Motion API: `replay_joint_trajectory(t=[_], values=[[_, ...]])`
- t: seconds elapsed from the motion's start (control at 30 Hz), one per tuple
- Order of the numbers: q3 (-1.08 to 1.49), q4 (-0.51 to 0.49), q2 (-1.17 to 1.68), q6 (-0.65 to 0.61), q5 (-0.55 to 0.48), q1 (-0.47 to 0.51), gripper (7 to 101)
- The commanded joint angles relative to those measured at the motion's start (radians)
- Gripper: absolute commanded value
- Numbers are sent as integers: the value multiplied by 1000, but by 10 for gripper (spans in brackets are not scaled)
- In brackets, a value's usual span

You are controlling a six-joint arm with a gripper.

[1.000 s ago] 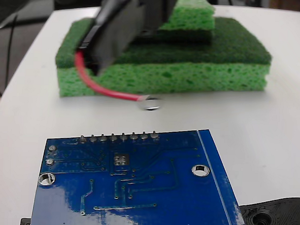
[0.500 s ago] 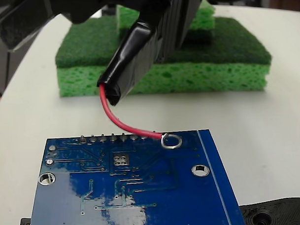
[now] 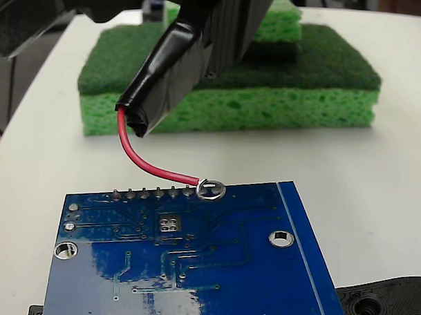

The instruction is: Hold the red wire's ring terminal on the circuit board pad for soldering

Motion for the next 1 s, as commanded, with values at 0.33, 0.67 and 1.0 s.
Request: replay_joint_trajectory(t=[0.33,0.67,1.0], values=[[-5,3,-2,0,15,14,1003],[0,3,-5,5,5,21,1003],[5,0,-8,2,0,14,1003]])
